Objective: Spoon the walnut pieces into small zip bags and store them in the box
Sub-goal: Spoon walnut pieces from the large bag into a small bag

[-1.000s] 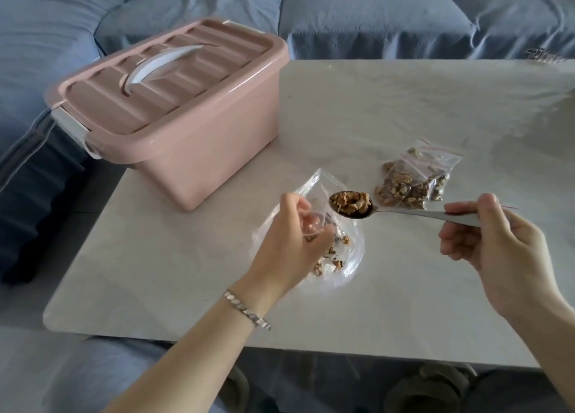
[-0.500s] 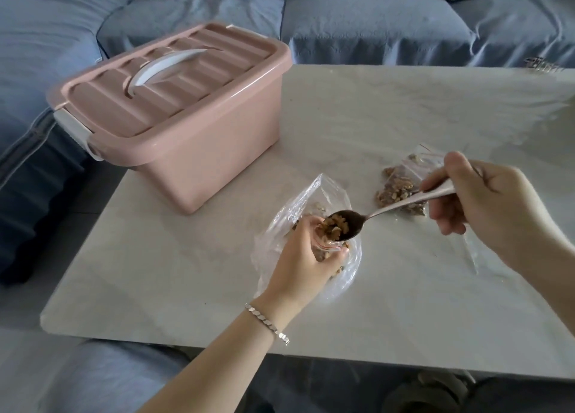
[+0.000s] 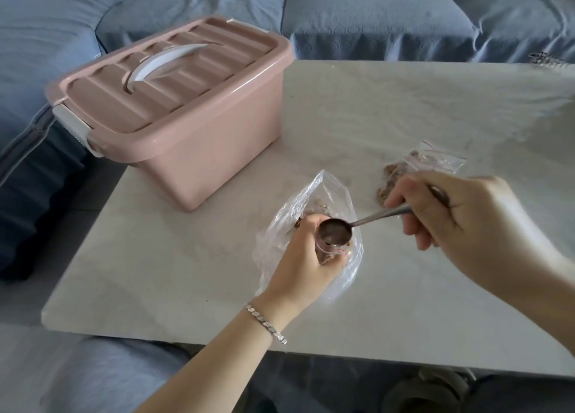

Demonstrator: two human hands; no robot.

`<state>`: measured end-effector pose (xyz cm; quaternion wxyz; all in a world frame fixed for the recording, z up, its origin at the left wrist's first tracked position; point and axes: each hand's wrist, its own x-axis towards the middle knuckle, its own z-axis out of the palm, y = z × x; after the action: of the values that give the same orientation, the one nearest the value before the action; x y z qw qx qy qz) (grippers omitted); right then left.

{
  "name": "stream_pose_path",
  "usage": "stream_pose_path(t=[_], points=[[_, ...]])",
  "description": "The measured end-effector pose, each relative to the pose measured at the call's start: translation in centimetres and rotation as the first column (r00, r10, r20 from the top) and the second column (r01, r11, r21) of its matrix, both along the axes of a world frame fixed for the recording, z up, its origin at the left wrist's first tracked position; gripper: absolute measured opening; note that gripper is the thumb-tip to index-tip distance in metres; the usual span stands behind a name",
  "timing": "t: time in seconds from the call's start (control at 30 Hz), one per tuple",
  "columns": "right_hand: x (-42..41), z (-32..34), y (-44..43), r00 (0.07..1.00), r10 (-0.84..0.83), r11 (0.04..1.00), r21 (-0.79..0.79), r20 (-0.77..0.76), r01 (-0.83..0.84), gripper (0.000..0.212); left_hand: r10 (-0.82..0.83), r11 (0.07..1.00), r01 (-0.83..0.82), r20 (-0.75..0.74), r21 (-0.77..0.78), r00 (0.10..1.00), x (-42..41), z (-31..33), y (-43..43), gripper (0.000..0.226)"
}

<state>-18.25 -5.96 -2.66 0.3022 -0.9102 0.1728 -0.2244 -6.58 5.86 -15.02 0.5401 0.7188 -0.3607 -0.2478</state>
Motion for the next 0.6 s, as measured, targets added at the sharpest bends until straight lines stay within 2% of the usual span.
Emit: stream_pose_path(t=[0.1,0.2,0.27,0.33,0.43,0.5,0.6], points=[[-0.2,-0.8,0.1,1.0,0.015,1.0,0.021,0.007,-0.016,0.035,0.001,1.0,-0.002,-0.011,-0.024,1.0,0.0,-0.1,0.2,0.042],[-1.0,-0.5,-0.4,0.988,-0.044,0.995,0.094,0.146,0.031,0.038,0.017,0.999,-0.016,0.014,-0.048,1.0,0.1,0.0,0.8,0.036],[-1.7,-0.4,-0.9,0.958,-0.115,0.978,0.201,0.262,0.062,0.044,0.054,0.989,-0.049,0.036,-0.138,0.998,0.0,0.4,1.5,0.032],[-2.3,-1.0,-1.2,0.934,-0.182,0.959,0.264,0.307,0.1,0.045,0.101,0.971,-0.084,0.068,-0.224,0.993,0.0,1.3,2.4,0.031],[-2.8,-3.6,-0.7,0.918,-0.244,0.938,0.317,0.313,0.141,0.039,0.173,0.947,-0.134,0.112,-0.292,0.979,0.5,3.2,4.0,0.032],[-3.0,-5.7,0.1,0.934,-0.241,0.932,0.331,0.265,0.147,0.037,0.217,0.933,-0.168,0.125,-0.319,0.968,1.5,3.8,5.0,0.033],[-3.2,-8.4,1.2,0.946,-0.246,0.917,0.366,0.209,0.158,0.038,0.276,0.95,-0.239,0.186,-0.2,0.943,3.3,3.1,5.6,0.039]])
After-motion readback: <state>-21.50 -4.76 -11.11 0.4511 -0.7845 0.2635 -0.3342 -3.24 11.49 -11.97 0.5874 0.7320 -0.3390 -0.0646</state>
